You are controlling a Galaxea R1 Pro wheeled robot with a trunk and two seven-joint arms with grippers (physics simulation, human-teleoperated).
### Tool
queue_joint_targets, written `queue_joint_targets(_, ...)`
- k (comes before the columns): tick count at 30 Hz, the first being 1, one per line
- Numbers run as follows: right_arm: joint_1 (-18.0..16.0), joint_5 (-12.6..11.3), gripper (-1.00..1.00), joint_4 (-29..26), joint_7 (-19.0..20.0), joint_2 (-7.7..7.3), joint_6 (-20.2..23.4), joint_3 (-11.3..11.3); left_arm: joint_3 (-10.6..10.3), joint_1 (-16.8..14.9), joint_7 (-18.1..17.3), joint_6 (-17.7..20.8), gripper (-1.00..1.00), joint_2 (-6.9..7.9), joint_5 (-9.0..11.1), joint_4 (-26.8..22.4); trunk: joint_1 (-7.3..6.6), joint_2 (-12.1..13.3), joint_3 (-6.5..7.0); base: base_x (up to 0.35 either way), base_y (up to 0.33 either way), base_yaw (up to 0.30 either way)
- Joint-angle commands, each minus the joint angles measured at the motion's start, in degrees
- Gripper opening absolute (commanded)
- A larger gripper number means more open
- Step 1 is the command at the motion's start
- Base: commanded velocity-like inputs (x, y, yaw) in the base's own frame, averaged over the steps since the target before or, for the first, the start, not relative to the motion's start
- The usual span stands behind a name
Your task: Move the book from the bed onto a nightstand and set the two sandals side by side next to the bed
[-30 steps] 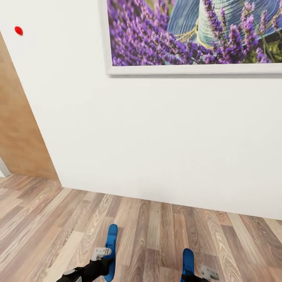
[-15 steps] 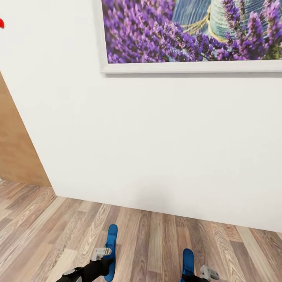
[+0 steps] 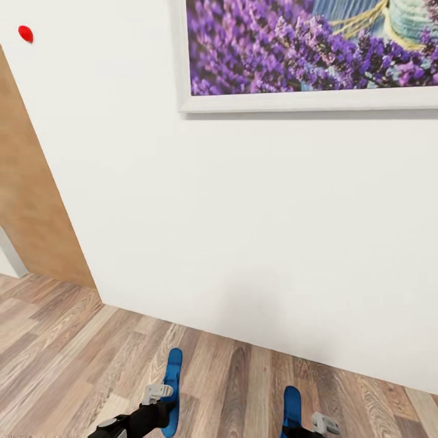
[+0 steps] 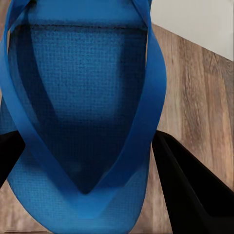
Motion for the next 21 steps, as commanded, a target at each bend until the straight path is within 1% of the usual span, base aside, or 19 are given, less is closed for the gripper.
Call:
queue_joint_targets(1,0.00,-0.62,-1.00,-0.07,0.13,-0.04,0.25,0.43,-0.44,-0.06,-0.12,-0.31,-1.00,0.01,0.37,0.08,-0.01,-0.02,-0.05,0.016,0.000,0.292)
queue_joint_targets(11,0.00,-0.64,-1.00,-0.07,0.11,-0.03,0.26,0.42,-0.41,-0.06,-0.12,-0.31,-1.00,-0.02,0.36,0.08,-0.01,-0.02,-0.05,0.013,0.000,0.292)
queue_joint_targets(21,0.00,-0.64,-1.00,-0.08,0.12,-0.04,0.25,0.45,-0.45,-0.06,-0.12,-0.31,-1.00,-0.02,0.34,0.08,-0.01,-0.02,-0.05,0.277,-0.104,0.292)
